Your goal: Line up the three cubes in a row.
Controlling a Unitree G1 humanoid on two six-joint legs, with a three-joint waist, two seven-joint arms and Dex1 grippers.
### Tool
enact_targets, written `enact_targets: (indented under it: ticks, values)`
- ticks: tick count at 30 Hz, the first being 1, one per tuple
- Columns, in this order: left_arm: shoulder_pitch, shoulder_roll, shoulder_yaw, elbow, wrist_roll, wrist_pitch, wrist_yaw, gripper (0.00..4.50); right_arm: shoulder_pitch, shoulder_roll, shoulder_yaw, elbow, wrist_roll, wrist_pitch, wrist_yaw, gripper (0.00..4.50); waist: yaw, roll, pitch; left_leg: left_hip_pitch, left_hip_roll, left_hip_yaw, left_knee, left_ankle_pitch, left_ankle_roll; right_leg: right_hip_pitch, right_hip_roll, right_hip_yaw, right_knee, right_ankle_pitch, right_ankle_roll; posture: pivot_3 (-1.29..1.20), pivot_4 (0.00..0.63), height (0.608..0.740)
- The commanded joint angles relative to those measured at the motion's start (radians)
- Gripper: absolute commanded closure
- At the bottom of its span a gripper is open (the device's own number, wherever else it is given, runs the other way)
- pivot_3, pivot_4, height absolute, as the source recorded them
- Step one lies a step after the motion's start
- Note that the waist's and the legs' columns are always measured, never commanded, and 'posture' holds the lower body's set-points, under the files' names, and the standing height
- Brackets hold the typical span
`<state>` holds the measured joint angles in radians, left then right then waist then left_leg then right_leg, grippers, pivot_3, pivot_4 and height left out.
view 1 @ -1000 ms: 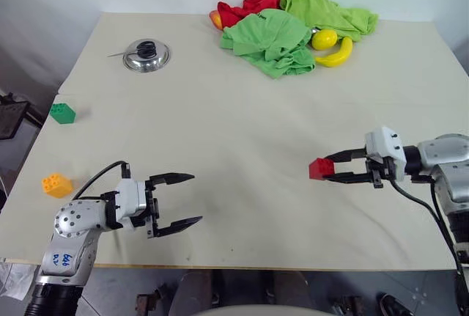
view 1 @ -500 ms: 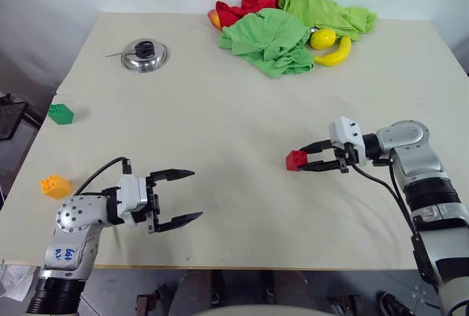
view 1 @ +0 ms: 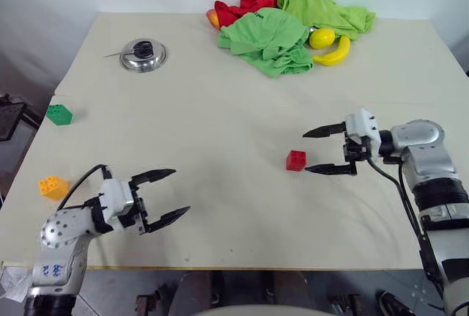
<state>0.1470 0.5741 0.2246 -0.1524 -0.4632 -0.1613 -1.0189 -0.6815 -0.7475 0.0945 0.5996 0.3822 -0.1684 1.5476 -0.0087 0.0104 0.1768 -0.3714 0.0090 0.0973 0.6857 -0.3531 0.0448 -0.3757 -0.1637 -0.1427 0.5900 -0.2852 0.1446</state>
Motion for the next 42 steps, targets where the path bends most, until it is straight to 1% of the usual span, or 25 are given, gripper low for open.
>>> enact_targets:
  ticks: [1, 3, 4, 7, 10, 13, 18, 20, 22, 25, 27, 28, 30, 31, 33, 35, 38, 42]
  values:
    - [0.125, -0.079, 0.152, -0.083, 0.005, -0.052, 0.162, 0.0, 0.146, -0.011, -0.109, -0.241, 0.144, 0.076, 0.023, 0.04, 0.004, 0.0, 0.0, 0.0, 0.0, -0.001, 0.0, 0.0, 0.0, 0.0, 0.0, 0.0, 0.0, 0.0, 0.0, 0.0, 0.15, 0.74]
    - [0.18, -0.118, 0.2, -0.107, 0.02, -0.069, 0.225, 0.0, 0.219, -0.001, -0.141, -0.339, 0.182, 0.11, -0.016, 0.04, 0.006, -0.001, 0.0, 0.0, 0.001, -0.001, 0.0, -0.001, 0.0, 0.0, 0.0, -0.001, -0.001, 0.0, 0.0, 0.0, 0.15, 0.74]
    - [0.219, -0.152, 0.238, -0.118, 0.031, -0.083, 0.274, 0.0, 0.259, 0.017, -0.161, -0.394, 0.212, 0.141, -0.053, 0.04, 0.006, -0.001, 0.0, 0.0, 0.001, -0.001, 0.0, -0.001, 0.0, 0.0, 0.0, -0.001, -0.001, 0.0, 0.0, 0.0, 0.15, 0.74]
    - [0.327, -0.272, 0.343, -0.144, 0.032, -0.096, 0.43, 0.0, 0.359, 0.099, -0.223, -0.563, 0.313, 0.229, -0.205, 0.04, 0.005, -0.001, 0.001, 0.001, 0.001, 0.001, 0.0, -0.001, 0.0, 0.001, -0.001, 0.001, 0.0, 0.0, 0.0, 0.0, 0.15, 0.74]
    - [0.372, -0.332, 0.385, -0.149, 0.024, -0.093, 0.503, 0.0, 0.419, 0.156, -0.248, -0.648, 0.314, 0.222, -0.278, 0.04, 0.008, -0.002, 0.001, 0.002, 0.002, 0.001, 0.0, -0.002, -0.001, 0.0, -0.002, 0.002, 0.0, 0.0, 0.0, 0.0, 0.15, 0.74]
    - [0.389, -0.359, 0.398, -0.145, 0.004, -0.085, 0.538, 0.0, 0.468, 0.198, -0.261, -0.67, 0.283, 0.167, -0.301, 0.04, 0.018, -0.003, 0.001, 0.001, 0.001, 0.0, 0.0, -0.005, -0.002, -0.001, -0.002, 0.005, -0.002, 0.0, 0.0, 0.0, 0.15, 0.74]
    - [0.33, -0.342, 0.371, -0.191, -0.035, -0.023, 0.584, 0.0, 0.541, 0.191, -0.262, -0.676, 0.258, 0.117, -0.261, 0.04, 0.032, -0.004, 0.001, 0.001, 0.001, 0.001, 0.0, -0.006, 0.001, -0.001, -0.002, 0.006, -0.001, 0.0, 0.0, 0.0, 0.15, 0.74]
    - [0.257, -0.306, 0.372, -0.238, -0.046, 0.072, 0.666, 0.0, 0.545, 0.185, -0.263, -0.675, 0.258, 0.126, -0.263, 0.04, 0.032, -0.004, 0.001, 0.001, 0.001, 0.002, 0.0, -0.006, 0.001, -0.001, -0.002, 0.005, -0.001, 0.0, 0.0, 0.0, 0.15, 0.74]
    - [0.128, -0.236, 0.379, -0.29, -0.03, 0.238, 0.815, 0.0, 0.542, 0.177, -0.263, -0.67, 0.253, 0.136, -0.266, 0.04, 0.034, -0.004, 0.001, 0.001, 0.001, 0.002, 0.0, -0.006, 0.001, -0.001, -0.001, 0.005, 0.0, 0.0, 0.0, 0.0, 0.15, 0.74]
    - [-0.059, -0.149, 0.405, -0.301, -0.025, 0.519, 1.045, 0.0, 0.532, 0.176, -0.259, -0.67, 0.249, 0.146, -0.273, 0.04, 0.032, -0.004, 0.001, 0.002, 0.001, 0.0, 0.0, -0.003, 0.001, 0.0, 0.0, 0.004, 0.002, 0.0, 0.0, 0.0, 0.15, 0.74]
    - [-0.223, -0.055, 0.402, -0.257, -0.025, 0.746, 1.153, 0.0, 0.524, 0.168, -0.254, -0.686, 0.254, 0.168, -0.281, 0.04, 0.026, -0.004, 0.001, 0.003, 0.0, 0.001, 0.0, -0.003, 0.001, 0.0, 0.0, 0.005, 0.003, 0.0, 0.0, 0.0, 0.15, 0.74]
    - [-0.296, -0.02, 0.403, -0.226, -0.031, 0.825, 1.185, 0.0, 0.519, 0.164, -0.253, -0.698, 0.258, 0.183, -0.287, 0.04, 0.025, -0.005, 0.001, 0.003, 0.0, 0.001, 0.0, -0.003, 0.0, 0.0, 0.001, 0.004, 0.003, 0.0, 0.0, 0.0, 0.15, 0.74]
    - [-0.424, 0.048, 0.395, -0.132, -0.025, 0.971, 1.217, 0.0, 0.509, 0.161, -0.251, -0.718, 0.262, 0.206, -0.301, 0.04, 0.022, -0.005, 0.001, 0.002, 0.0, 0.001, 0.0, -0.002, 0.0, -0.001, 0.003, 0.004, 0.004, 0.0, 0.0, 0.0, 0.15, 0.74]
    - [-0.491, 0.092, 0.376, -0.056, -0.009, 1.01, 1.207, 0.0, 0.502, 0.161, -0.251, -0.729, 0.265, 0.219, -0.311, 0.04, 0.02, -0.005, 0.001, 0.002, 0.001, 0.002, 0.0, -0.002, -0.001, -0.001, 0.003, 0.005, 0.003, 0.0, 0.0, 0.0, 0.15, 0.74]
    - [-0.603, 0.164, 0.335, 0.083, 0.023, 1.066, 1.181, 0.0, 0.492, 0.163, -0.249, -0.747, 0.265, 0.237, -0.328, 0.04, 0.017, -0.005, 0.001, 0.002, 0.001, 0.002, 0.0, -0.001, -0.001, -0.001, 0.005, 0.005, 0.003, 0.0, 0.0, 0.0, 0.15, 0.74]
    - [-0.676, 0.207, 0.297, 0.184, 0.062, 1.043, 1.154, 0.0, 0.485, 0.167, -0.248, -0.757, 0.262, 0.247, -0.341, 0.04, 0.014, -0.005, 0.001, 0.002, 0.002, 0.002, -0.001, -0.002, -0.002, -0.001, 0.007, 0.006, 0.002, 0.0, 0.0, 0.0, 0.15, 0.74]
    - [-0.799, 0.266, 0.201, 0.416, 0.106, 1.035, 1.054, 0.0, 0.472, 0.175, -0.248, -0.781, 0.265, 0.268, -0.376, 0.04, 0.011, -0.005, 0.001, 0.002, 0.003, 0.003, -0.001, -0.002, -0.004, -0.002, 0.01, 0.006, 0.001, 0.0, -0.001, 0.0, 0.15, 0.74]
    - [-0.925, 0.317, 0.077, 0.699, 0.202, 0.914, 0.934, 0.0, 0.463, 0.184, -0.243, -0.81, 0.267, 0.287, -0.411, 0.04, 0.009, -0.006, 0.002, 0.002, 0.003, 0.004, -0.001, -0.002, -0.007, -0.003, 0.014, 0.007, 0.0, -0.001, -0.001, 0.0, 0.15, 0.74]
